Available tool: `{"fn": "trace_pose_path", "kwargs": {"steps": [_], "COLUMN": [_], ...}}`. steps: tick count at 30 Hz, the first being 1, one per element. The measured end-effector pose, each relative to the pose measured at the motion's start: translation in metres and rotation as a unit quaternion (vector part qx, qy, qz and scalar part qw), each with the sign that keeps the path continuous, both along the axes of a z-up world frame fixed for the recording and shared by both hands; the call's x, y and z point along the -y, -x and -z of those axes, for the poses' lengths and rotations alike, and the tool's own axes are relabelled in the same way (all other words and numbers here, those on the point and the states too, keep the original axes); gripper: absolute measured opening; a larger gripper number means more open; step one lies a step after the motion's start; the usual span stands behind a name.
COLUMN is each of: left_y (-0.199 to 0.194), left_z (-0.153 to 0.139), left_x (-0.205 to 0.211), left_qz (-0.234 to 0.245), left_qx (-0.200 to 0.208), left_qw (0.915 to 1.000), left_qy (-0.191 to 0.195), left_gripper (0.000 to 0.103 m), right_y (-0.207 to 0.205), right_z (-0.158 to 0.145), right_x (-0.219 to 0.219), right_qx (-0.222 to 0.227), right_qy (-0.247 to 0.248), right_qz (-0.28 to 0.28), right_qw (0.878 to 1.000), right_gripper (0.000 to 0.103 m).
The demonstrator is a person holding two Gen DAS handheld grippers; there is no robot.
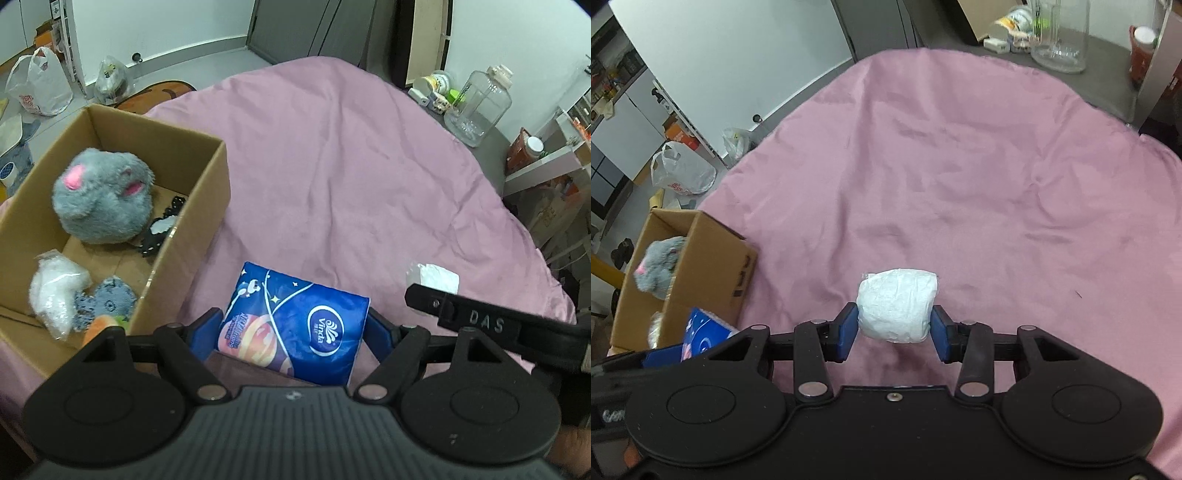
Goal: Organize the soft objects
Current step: 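Grasp the blue tissue pack with the left gripper while the right grasps the white wad, then lift the tissue pack and white wad with both grippers and carry them over the box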
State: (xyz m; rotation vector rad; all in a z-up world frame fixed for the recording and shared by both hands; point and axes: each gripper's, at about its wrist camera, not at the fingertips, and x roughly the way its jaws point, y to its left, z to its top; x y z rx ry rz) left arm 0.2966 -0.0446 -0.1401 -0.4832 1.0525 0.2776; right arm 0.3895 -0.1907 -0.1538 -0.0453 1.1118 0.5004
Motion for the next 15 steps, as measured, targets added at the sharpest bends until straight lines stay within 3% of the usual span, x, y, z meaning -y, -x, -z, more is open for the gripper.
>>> {"fn": "trace_pose_path", "kwargs": {"steps": [15], "left_y": [0.050], "left_z": [-0.051], "left_x": [-0.029], "left_qz": [0.001], "left_qx": [0.050], "left_qw": [0.9987], "left_qy": [-0.012], "left_gripper": [0.080], "right_y": [0.068], "right_z": [-0.070], "right_x": [-0.023], "right_qx": [0.052], "right_qy": [0.013], "right_qz": [-0.010], "right_qw": [0.998], "right_gripper": [0.042]}}
